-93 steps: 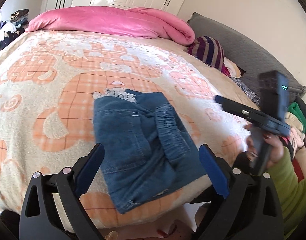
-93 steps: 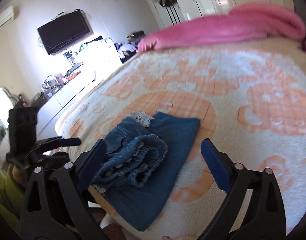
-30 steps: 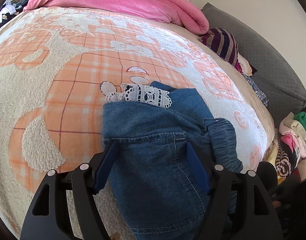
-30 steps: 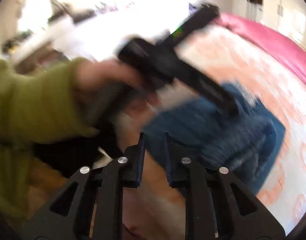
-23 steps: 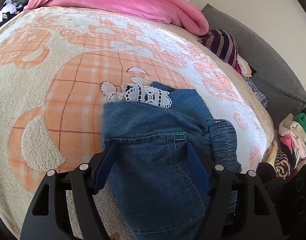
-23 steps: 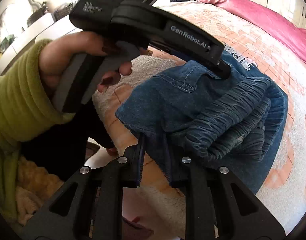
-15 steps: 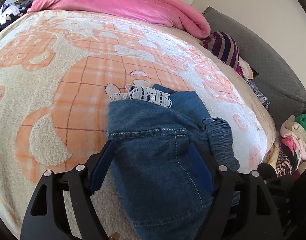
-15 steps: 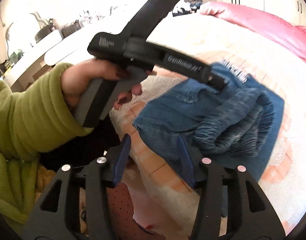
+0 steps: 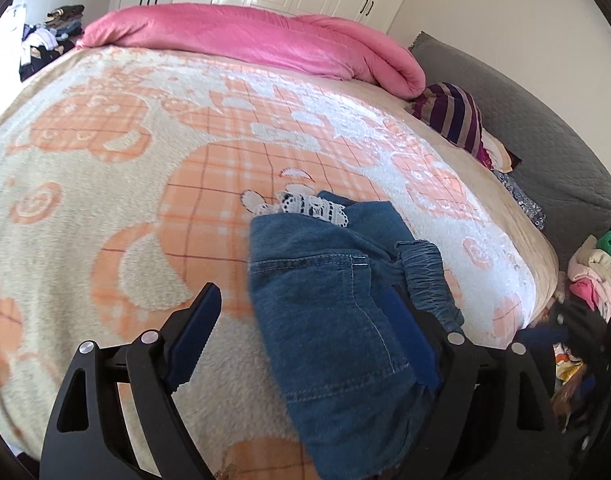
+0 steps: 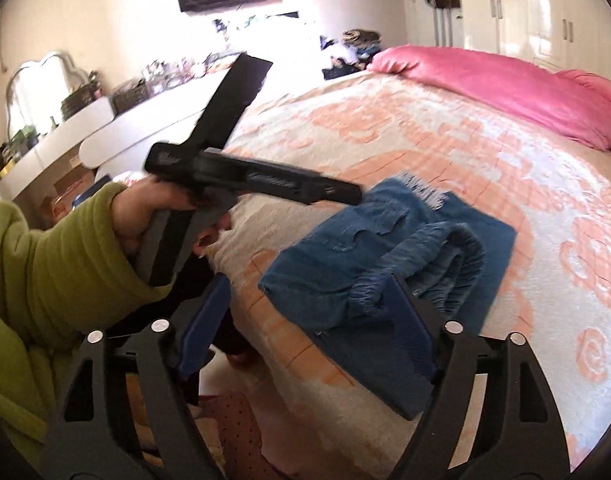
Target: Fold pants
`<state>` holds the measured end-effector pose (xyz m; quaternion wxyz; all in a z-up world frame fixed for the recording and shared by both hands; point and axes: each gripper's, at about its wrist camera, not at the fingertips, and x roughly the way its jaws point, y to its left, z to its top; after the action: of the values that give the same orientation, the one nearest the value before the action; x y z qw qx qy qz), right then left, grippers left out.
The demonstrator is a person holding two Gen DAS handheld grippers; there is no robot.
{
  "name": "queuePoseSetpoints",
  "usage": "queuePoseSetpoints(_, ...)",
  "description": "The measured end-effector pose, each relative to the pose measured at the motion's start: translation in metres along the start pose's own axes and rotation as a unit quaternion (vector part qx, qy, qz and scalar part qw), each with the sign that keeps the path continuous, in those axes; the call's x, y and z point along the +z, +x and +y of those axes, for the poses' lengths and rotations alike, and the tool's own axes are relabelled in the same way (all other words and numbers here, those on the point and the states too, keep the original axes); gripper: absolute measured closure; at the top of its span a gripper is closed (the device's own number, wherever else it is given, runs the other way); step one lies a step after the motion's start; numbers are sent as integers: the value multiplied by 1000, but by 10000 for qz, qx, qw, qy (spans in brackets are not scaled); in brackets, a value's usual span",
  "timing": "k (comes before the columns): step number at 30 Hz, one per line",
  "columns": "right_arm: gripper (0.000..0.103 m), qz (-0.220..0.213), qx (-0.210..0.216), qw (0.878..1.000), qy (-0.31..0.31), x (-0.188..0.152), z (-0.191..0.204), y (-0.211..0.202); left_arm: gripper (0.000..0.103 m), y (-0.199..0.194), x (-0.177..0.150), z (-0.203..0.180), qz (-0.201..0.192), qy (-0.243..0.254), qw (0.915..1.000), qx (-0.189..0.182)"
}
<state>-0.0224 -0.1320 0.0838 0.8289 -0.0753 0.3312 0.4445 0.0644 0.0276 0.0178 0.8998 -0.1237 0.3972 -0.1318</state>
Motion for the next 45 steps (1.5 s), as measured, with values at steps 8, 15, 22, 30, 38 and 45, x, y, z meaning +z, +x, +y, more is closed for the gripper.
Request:
queuePoseSetpoints(8,12,-387,-589,9967,394,7,-14,-14,15,-29,-2,-15,-234,182,9996,13)
queuePoseSetpoints(15,9,-530,-847,9936,530,2,-20,-21,5,-44,-2,-25,-381,289,9988,45)
queuePoseSetpoints(22,9,-600,-1176,9876,845,-2,-34,-25,5,-48,-6,-30,-382,345,9986,74)
queuePoseSetpoints(30,9,-280,-1518,9783,1380,-14,-66,-10,5,-28,-12,-23,-159,246,9994,174)
queuePoseSetpoints(38,39,347,-947,9715,2144,-29,-113,39,5,18,-20,-12,227,-25,9997,62)
queuePoseSetpoints(45,40,605,-513,9641,2532,-31,-136,70,6,52,-21,-4,494,-316,9982,-142)
